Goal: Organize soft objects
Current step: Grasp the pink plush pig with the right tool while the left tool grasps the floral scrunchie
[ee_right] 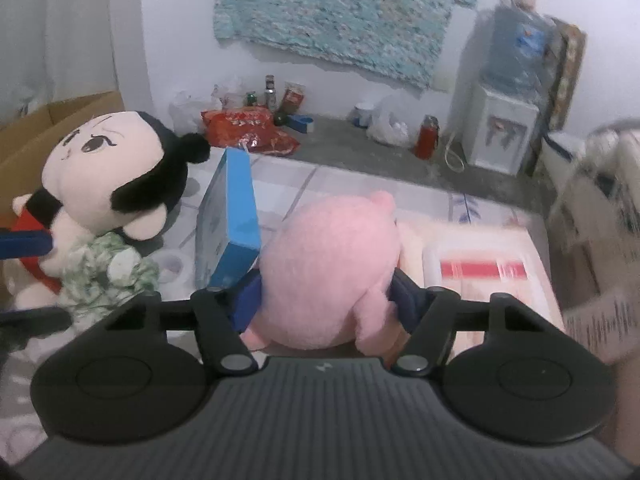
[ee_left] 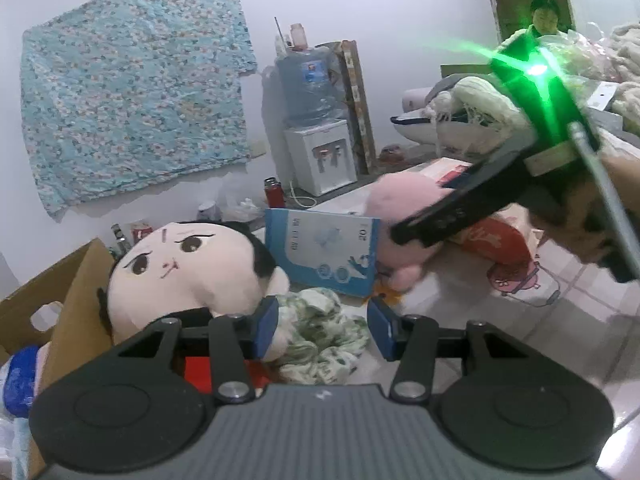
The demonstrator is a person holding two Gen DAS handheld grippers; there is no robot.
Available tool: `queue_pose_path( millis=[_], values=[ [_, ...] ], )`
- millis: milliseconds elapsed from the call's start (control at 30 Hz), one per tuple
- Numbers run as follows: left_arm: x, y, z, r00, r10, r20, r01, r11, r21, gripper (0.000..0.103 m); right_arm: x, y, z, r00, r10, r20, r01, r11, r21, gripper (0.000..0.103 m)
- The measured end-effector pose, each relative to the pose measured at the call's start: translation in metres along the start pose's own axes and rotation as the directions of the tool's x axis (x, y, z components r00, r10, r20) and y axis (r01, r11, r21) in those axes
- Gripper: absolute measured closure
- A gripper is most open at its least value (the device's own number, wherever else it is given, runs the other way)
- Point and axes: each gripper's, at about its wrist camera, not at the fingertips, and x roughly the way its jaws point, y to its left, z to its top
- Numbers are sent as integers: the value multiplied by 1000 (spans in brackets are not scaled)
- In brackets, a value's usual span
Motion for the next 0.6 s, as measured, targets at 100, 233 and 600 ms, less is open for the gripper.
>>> queue_pose_path(
  millis=[100,233,600],
  values=[
    [-4,2,-2,999,32,1,-32,999,16,52,-23,4,-12,999,34,-17,-33,998,52,38],
    [-6,4,-3,998,59,-9,-59,998,25,53,-59,16,-35,996,93,-9,-91,990,110,37],
    [26,-11,0,992,122,-35,-115,979,166,53,-86,6,-81,983,182,32,-183,940,287,25]
  ],
)
